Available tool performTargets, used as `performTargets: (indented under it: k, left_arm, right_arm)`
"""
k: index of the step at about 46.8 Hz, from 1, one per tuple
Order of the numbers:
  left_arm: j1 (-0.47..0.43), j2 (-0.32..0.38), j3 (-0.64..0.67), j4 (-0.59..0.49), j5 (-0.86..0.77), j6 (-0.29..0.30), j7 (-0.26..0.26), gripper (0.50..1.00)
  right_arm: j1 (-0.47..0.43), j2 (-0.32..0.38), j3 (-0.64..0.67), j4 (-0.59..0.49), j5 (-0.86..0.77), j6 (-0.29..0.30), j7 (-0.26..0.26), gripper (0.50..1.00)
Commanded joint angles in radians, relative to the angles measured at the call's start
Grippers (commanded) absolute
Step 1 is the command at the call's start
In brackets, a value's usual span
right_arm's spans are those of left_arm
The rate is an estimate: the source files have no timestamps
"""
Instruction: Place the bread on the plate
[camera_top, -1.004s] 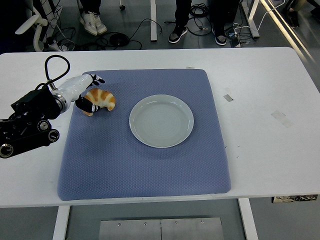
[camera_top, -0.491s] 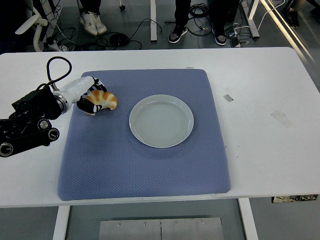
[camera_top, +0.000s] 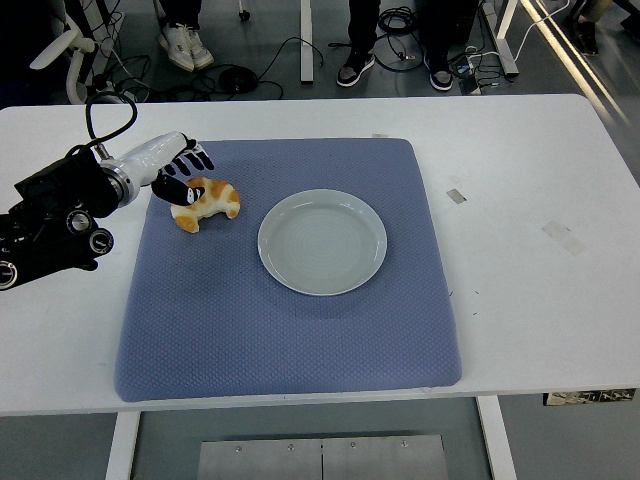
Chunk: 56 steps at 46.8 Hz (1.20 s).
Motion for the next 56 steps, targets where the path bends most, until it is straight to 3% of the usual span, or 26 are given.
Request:
performTargets:
  k: [1, 16, 20, 28, 32, 39, 56]
  left_arm:
    - [-0.022, 0.0, 0.0, -0.008, -0.003, 0.001, 0.002, 0.631]
    - [-0.051, -0.002, 0.003, -0.019, 0.013, 0.004, 0.005, 0.633]
    - [-0.051, -0.002, 0.002, -0.019, 0.013, 0.007, 0.005, 0.66]
    - [-0.05, 0.0, 0.002, -0.019, 0.013, 0.009, 0.005, 0.664]
    - [-0.047, 0.001, 0.0, -0.019, 0.007, 0.009, 0.003, 0.737]
    - [-0.041, 0.009, 0.0, -0.019, -0.002, 0.007, -0.001, 0.967]
    - [-0.03, 0.012, 0.011, -0.027, -0.002, 0.003, -0.004, 0.981]
  right_arm:
    - [0.0, 0.0, 0.0, 0.0, 0.0, 0.0, 0.001, 1.0]
    - [0.0, 0.0, 0.0, 0.0, 0.0, 0.0, 0.0, 1.0]
    - [0.0, 0.0, 0.0, 0.0, 0.0, 0.0, 0.0, 1.0]
    - [0.0, 0.0, 0.0, 0.0, 0.0, 0.0, 0.0, 1.0]
    - [0.0, 0.0, 0.0, 0.0, 0.0, 0.0, 0.0, 1.0]
    - [0.0, 0.0, 0.0, 0.0, 0.0, 0.0, 0.0, 1.0]
    - [0.0, 0.0, 0.0, 0.0, 0.0, 0.0, 0.0, 1.0]
